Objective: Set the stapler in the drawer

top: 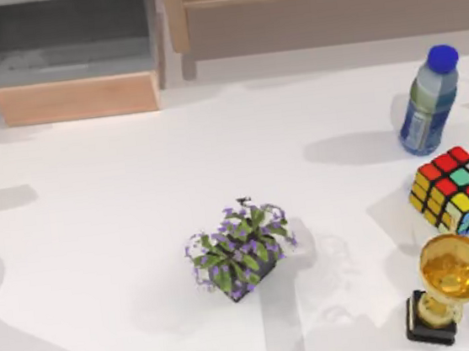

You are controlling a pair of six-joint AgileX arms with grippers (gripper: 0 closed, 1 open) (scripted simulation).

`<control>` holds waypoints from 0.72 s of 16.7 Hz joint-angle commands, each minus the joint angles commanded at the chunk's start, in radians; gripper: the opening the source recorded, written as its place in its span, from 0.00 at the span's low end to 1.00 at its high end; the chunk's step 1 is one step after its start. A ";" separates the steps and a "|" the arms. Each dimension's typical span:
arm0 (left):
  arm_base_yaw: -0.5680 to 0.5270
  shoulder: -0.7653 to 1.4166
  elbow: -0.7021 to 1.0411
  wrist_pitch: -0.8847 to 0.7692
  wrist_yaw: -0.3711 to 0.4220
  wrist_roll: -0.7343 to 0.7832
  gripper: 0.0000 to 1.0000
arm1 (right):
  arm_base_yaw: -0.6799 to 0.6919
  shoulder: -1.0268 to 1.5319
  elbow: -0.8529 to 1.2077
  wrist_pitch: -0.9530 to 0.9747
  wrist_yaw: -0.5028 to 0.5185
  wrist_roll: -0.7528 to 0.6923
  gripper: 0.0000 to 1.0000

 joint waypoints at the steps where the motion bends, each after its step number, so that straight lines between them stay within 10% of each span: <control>1: -0.003 0.002 0.005 -0.004 -0.003 -0.001 0.00 | 0.000 0.000 0.000 0.000 0.000 0.000 1.00; 12: -0.052 0.113 0.244 -0.126 -0.055 -0.001 0.00 | 0.000 0.000 0.000 0.000 0.000 0.000 1.00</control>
